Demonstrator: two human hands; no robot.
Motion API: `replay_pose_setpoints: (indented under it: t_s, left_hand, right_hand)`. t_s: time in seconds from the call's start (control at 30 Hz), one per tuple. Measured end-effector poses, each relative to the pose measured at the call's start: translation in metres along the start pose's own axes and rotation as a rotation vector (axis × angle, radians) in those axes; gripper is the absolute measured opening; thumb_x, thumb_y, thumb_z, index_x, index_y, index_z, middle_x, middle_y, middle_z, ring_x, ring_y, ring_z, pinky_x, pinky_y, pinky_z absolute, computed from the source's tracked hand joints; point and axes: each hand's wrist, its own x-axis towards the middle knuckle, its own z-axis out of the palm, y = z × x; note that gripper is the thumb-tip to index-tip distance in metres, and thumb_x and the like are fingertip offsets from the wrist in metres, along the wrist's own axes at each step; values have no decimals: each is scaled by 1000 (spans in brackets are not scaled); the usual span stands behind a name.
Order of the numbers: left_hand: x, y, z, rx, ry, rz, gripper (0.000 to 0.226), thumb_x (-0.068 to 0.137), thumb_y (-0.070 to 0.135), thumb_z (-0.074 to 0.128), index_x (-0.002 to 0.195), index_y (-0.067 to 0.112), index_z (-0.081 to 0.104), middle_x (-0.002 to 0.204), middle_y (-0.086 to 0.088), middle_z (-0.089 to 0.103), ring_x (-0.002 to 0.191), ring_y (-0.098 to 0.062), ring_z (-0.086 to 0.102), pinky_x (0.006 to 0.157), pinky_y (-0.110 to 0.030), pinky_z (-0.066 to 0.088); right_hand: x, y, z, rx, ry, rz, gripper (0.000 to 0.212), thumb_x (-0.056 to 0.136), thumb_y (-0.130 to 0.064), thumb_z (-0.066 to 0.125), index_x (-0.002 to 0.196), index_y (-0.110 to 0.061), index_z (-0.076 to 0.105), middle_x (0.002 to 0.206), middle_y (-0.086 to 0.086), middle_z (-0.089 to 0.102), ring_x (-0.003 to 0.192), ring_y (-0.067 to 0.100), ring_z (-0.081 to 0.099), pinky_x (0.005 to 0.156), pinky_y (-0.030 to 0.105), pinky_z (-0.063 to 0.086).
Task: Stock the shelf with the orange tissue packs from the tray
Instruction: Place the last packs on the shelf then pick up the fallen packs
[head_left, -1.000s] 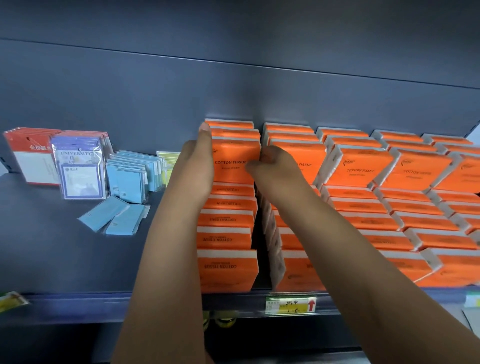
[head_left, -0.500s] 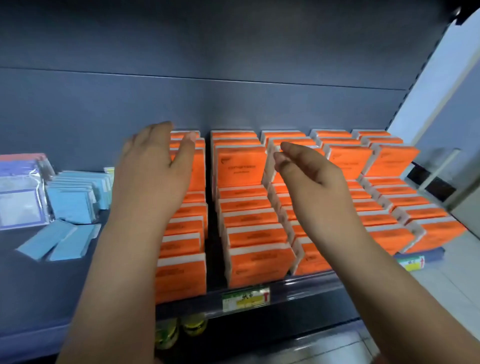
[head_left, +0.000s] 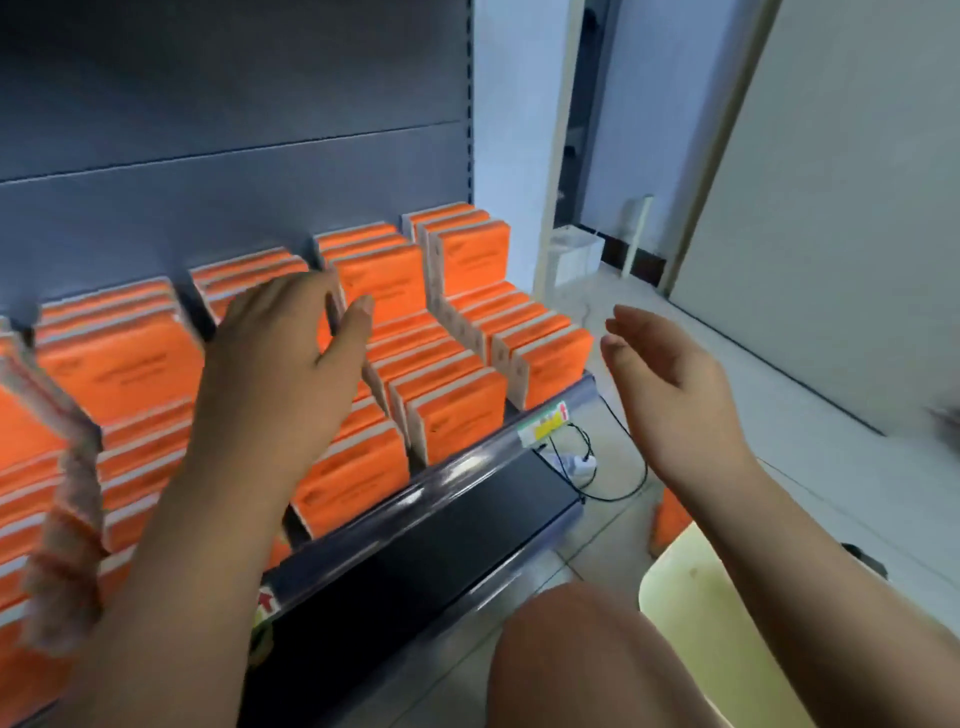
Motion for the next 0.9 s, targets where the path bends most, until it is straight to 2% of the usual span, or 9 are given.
replay_pose_setpoints:
  t_s: [0.17,0.3,0.43,0.53,0.7,0.9]
  left_hand:
    - [-2,84,75,-69,-168,174,37,101,40,55,125,14,66,119,-6,69,117,-30,57,101,-38,42]
    - [-5,149,141,-192,-342,239,49,96,51,48,127,17,66,126,-1,67,119,-24,57,104,-38,44]
    - [-11,199,221,-281,-614,224,49,99,54,51,135,21,62,136,3,62,127,-19,53,109,-39,43]
    - [-13,220,287,-209,-825,235,53,101,54,49,143,21,55,144,2,56,129,-19,52,108,-42,44]
    - [-16,234,410,29,-1051,292,56,101,59,43,134,17,57,131,-6,60,118,-26,55,97,-45,49]
    - [-47,229,547,88,-1291,265,47,101,54,46,129,18,58,134,-11,58,120,-31,55,95,-40,48]
  right_hand:
    - [16,57,-58,-71,60,90,43,98,-40,58,139,-28,59,137,-10,63,128,8,56,115,38,42]
    - [32,104,-96,-99,109,162,42,100,-38,56,141,-27,57,138,-9,62,129,9,56,113,38,43]
    - [51,162,-129,-142,160,254,44,101,-36,55,143,-24,56,140,-9,61,131,9,54,113,34,42]
    - [65,210,-151,-167,187,337,45,100,-34,53,144,-24,55,139,-9,60,130,8,53,109,29,40]
    - [102,299,-179,-296,169,420,44,101,-33,52,143,-21,55,137,-7,61,128,9,54,97,22,36]
    - [161,416,-196,-487,-6,483,43,99,-32,54,140,-19,58,134,-3,63,124,18,57,98,26,42]
